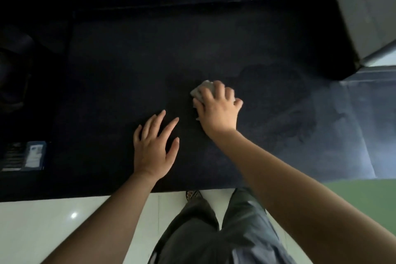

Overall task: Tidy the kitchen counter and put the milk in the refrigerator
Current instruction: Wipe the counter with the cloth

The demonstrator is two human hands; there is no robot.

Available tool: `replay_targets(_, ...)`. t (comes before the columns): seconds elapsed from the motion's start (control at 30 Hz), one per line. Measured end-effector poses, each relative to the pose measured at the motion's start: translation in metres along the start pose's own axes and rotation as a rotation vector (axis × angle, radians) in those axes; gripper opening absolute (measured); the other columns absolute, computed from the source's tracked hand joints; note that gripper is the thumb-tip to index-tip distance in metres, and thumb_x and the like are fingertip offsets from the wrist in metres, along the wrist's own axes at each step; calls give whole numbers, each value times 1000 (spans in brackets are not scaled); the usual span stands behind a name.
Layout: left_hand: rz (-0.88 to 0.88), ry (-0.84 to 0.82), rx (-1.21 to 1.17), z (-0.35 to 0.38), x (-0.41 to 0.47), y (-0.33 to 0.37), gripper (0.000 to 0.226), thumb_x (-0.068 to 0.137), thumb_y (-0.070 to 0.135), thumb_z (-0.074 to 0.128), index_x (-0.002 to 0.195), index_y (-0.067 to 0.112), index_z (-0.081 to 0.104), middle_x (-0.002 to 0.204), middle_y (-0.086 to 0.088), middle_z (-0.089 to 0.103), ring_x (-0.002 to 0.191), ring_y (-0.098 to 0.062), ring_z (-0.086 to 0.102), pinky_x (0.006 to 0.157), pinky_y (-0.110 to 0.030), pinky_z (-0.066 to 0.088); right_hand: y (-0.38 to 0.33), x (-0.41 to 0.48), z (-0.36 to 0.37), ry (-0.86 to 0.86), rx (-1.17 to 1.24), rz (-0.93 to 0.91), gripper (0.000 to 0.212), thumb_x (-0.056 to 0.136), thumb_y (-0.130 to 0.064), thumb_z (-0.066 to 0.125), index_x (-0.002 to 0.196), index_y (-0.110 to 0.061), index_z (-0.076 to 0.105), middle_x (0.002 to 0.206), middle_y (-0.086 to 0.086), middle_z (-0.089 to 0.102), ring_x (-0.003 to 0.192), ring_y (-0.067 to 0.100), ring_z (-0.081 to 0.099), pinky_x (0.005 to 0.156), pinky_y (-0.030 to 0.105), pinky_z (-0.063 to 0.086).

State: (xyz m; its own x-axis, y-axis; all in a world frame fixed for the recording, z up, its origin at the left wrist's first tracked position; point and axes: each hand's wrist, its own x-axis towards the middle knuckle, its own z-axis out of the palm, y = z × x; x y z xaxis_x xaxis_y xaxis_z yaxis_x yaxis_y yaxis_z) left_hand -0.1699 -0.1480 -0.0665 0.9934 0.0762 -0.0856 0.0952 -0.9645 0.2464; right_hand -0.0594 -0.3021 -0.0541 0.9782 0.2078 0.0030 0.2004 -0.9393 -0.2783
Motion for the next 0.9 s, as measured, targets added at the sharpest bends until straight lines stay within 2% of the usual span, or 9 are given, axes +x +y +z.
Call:
replay_targets(0.1,6,7,-13,1,0,-1,48,89,44,38,136,34,43,151,-1,32,137,-24,30,108,-52,21,10,-48,-3,-44,-35,-233,36,88,-48,47,116,-27,54,129,9,49,109,34,47,80,47,39)
replay_targets(0.17,10,13,-16,2,1,-2,48,89,44,38,135,34,43,151,-1,32,137,-25,30,108,-53,22,32,-75,-9,-65,-51,-256,37,88,-51,46,117,-29,54,129,7,50,109,32,46,80,47,41)
replay_targets(0.23,18,20,-25,3,1,-2,48,88,44,38,135,34,44,151,-2,33,137,-26,31,107,-54,24,55,-80,-14,-19,-65,-176,37,87,-51,46,115,-29,55,127,7,50,107,32,44,79,47,40)
replay_targets(0.3,21,28,-30,4,1,-3,49,88,44,38,136,34,44,151,-2,34,136,-26,32,107,-54,25,62,-63,-18,29,-55,-3,36,87,-48,48,115,-27,56,128,9,50,107,35,44,79,47,38)
replay_targets(0.37,23,33,-26,3,1,-3,49,88,44,38,135,34,44,150,-2,34,136,-26,32,107,-54,24,53,-36,-17,54,-7,205,36,90,-46,46,120,-27,53,133,9,44,111,36,40,84,49,34)
replay_targets(0.43,26,34,-20,3,-1,-3,49,88,44,38,135,34,44,150,-2,34,136,-26,32,106,-53,24,36,-25,-12,42,-3,288,37,91,-46,44,123,-27,49,137,9,39,114,35,36,87,49,31)
replay_targets(0.6,51,12,-54,3,-4,1,48,90,41,36,135,29,45,150,-6,34,137,-31,29,107,-59,21,29,-71,-7,11,-89,-97,36,88,-48,48,115,-26,56,128,9,50,106,35,47,78,47,39)
replay_targets(0.67,85,-7,-74,4,-13,7,47,90,41,36,134,28,46,149,-6,36,136,-32,32,106,-61,23,47,-94,-11,0,-97,-134,37,87,-50,46,115,-27,56,127,7,52,106,34,48,79,47,40)
replay_targets(0.9,95,-31,-42,17,-47,32,50,90,43,35,138,31,40,153,-5,29,141,-31,23,108,-59,18,126,-105,-36,100,-27,379,36,90,-47,44,120,-30,51,135,7,40,116,35,35,90,50,32)
